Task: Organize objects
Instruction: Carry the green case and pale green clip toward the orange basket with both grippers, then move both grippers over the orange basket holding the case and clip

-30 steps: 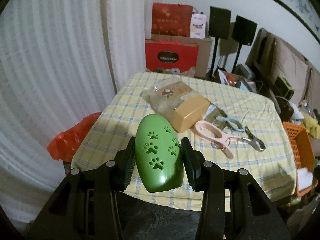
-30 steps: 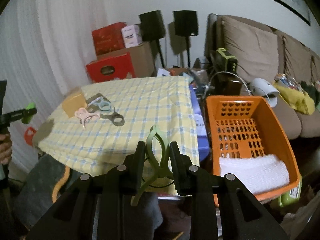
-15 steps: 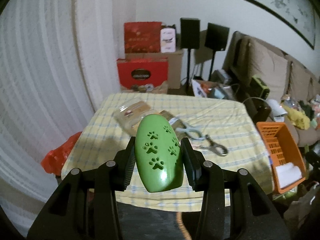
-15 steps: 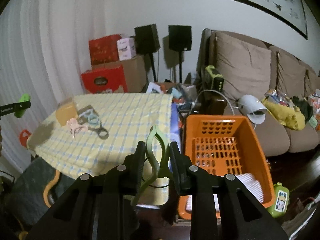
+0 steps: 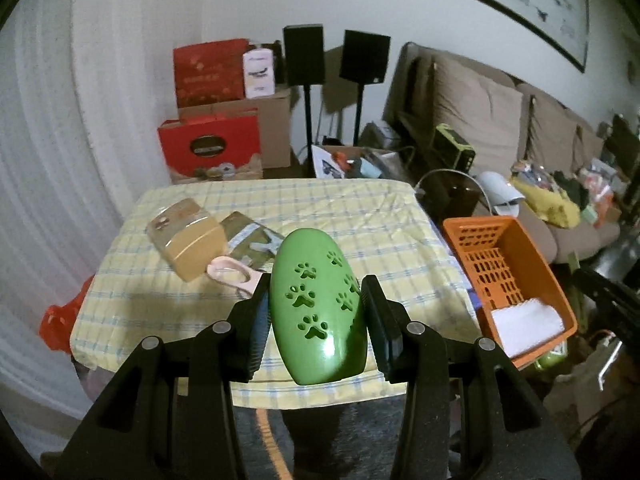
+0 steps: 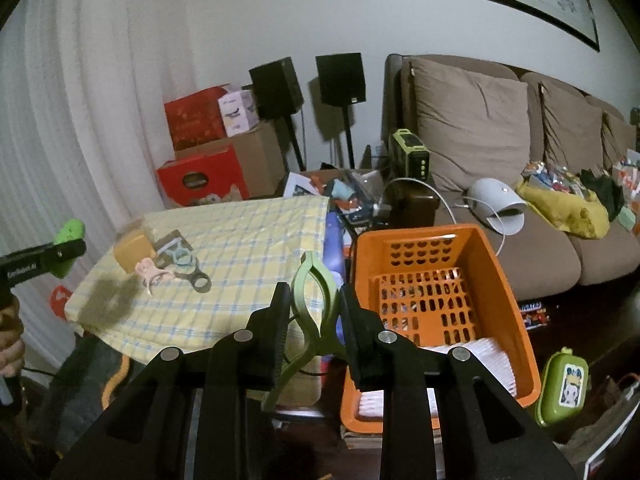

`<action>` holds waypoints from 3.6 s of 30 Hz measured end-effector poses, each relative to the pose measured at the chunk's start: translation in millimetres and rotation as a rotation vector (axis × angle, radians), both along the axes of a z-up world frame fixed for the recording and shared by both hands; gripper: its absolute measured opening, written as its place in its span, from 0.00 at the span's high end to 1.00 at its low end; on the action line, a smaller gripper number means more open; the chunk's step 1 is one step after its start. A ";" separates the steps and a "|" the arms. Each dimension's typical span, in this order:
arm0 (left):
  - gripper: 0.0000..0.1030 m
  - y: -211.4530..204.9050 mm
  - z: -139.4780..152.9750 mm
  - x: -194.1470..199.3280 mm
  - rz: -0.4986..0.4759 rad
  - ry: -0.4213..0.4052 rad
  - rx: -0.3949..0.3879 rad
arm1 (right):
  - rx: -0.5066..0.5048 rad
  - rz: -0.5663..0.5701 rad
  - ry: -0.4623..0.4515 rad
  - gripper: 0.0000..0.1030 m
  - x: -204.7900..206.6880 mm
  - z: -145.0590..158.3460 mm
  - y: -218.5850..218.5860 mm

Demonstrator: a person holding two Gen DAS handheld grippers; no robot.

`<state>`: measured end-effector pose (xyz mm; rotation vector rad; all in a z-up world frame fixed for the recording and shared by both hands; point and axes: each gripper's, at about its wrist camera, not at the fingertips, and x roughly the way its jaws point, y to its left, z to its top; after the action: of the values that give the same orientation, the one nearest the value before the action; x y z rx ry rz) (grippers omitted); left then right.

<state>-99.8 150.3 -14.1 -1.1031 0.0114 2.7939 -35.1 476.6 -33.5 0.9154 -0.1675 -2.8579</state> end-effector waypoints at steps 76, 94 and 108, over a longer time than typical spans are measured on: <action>0.61 157.9 7.7 0.8 -0.177 0.020 -0.047 | -0.089 -0.175 -0.018 0.76 9.2 8.8 93.5; 0.61 171.9 3.6 0.9 -0.198 0.045 -0.042 | -0.036 -0.199 -0.031 0.76 6.3 6.6 93.8; 0.61 173.2 7.2 -5.9 -0.189 0.048 -0.014 | -0.008 -0.229 -0.036 0.76 7.2 1.3 97.3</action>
<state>-105.7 323.6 -7.0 -0.9823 0.1335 2.6546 -27.8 573.9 -32.3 1.0076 -0.3062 -3.0457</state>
